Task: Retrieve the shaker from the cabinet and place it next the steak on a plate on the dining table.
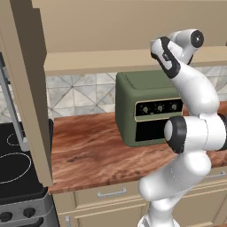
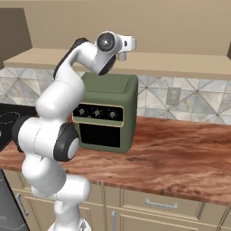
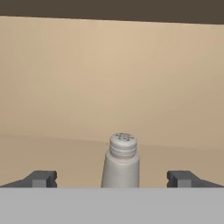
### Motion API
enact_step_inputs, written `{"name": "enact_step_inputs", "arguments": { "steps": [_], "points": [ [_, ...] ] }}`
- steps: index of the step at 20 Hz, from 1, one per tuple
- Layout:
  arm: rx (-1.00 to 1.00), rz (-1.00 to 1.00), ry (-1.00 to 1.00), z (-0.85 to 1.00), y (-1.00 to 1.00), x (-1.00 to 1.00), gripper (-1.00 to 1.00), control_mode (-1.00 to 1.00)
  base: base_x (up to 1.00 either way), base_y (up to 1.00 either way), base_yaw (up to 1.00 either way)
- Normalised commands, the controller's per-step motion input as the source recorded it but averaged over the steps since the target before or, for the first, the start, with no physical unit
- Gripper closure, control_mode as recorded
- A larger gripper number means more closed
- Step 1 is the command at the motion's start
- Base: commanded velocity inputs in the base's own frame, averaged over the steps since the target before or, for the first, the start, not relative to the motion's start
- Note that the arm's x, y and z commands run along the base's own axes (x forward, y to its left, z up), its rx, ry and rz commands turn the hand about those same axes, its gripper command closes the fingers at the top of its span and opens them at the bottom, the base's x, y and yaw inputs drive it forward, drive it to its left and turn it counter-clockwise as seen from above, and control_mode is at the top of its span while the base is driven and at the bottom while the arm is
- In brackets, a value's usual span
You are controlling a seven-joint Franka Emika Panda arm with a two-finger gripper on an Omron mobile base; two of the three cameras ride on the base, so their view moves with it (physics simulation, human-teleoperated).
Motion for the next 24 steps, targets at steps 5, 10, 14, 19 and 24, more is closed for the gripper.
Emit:
{"name": "enact_step_inputs", "arguments": {
  "steps": [5, 10, 14, 19, 24],
  "points": [
    [0.00, 0.06, 0.00, -0.01, -0.04, 0.16, -1.00, -1.00, 0.00, 0.00, 0.00],
    [0.00, 0.06, 0.00, -0.05, -0.05, 0.19, -1.00, -1.00, 0.00, 0.00, 0.00],
    [0.00, 0.06, 0.00, -0.11, -0.09, 0.20, -1.00, -1.00, 0.00, 0.00, 0.00],
    [0.00, 0.05, 0.00, -0.14, -0.12, 0.15, -1.00, -1.00, 0.00, 0.00, 0.00],
    [0.00, 0.02, 0.00, -0.15, 0.00, 0.20, -1.00, -1.00, 0.00, 0.00, 0.00]
  ]
}}
